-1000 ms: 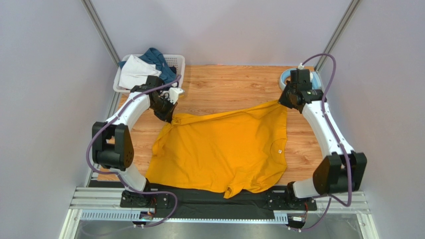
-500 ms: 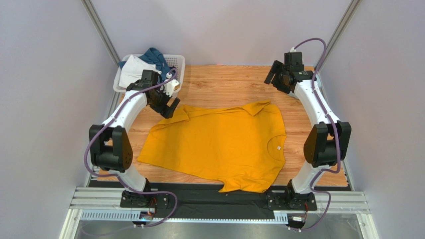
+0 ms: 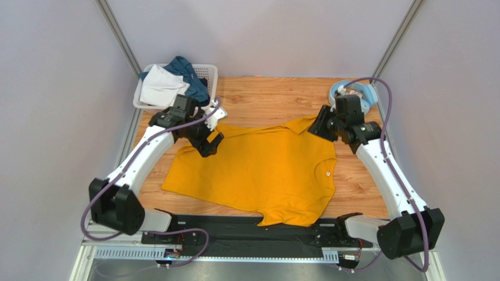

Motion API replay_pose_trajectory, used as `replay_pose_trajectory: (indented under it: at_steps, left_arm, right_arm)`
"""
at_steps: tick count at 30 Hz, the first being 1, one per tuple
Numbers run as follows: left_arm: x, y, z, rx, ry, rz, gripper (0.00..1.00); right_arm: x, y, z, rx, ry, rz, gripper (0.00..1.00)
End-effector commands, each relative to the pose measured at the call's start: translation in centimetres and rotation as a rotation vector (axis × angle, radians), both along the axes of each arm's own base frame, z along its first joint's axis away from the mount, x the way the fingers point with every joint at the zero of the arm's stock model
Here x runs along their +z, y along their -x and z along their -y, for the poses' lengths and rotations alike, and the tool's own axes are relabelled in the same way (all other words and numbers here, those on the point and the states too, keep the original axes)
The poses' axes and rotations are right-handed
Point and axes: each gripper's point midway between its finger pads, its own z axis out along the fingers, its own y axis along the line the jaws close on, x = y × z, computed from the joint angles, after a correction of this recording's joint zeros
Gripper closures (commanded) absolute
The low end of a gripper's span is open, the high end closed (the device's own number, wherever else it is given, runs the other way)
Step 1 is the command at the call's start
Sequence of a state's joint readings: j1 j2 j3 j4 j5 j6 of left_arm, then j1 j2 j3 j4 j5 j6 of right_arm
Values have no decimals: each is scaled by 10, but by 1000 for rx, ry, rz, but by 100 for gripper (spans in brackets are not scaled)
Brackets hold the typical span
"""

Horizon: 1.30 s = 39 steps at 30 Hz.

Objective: Fold and stack the t-shirts
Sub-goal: Flatten the tshirt out

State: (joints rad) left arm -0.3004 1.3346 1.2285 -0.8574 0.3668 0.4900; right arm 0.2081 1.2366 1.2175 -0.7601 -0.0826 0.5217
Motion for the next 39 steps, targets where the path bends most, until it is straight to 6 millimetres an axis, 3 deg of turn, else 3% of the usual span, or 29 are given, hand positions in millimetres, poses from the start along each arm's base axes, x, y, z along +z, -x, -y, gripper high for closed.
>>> replay_pose_trajectory:
  at_steps: [1, 2, 8, 20, 25, 28, 34, 39]
  left_arm:
    - [-53, 14, -6, -47, -71, -165, 0]
    - [-56, 10, -6, -45, -76, -162, 0]
    - [-66, -12, -1, -38, -100, -183, 0]
    - [-88, -37, 17, -21, -112, -237, 0]
    - [-97, -25, 26, -58, -169, -261, 0]
    - [-101, -12, 26, -79, -191, -291, 0]
    - [-106, 7, 26, -101, -229, -305, 0]
    - [-115, 22, 36, -132, -284, -319, 0]
  right_arm:
    - [-47, 54, -17, 61, -53, -181, 65]
    - [-62, 66, -15, 61, -44, -228, 67]
    - [-92, 88, -7, 45, -7, -339, 69]
    - [-169, 89, 1, 33, 103, -601, 77]
    - [-178, 76, -3, 29, 102, -624, 76]
    - [-190, 81, 0, 11, 117, -665, 75]
    - [-211, 95, 18, -45, 198, -730, 73]
    - [-211, 81, 29, -88, 208, -745, 74]
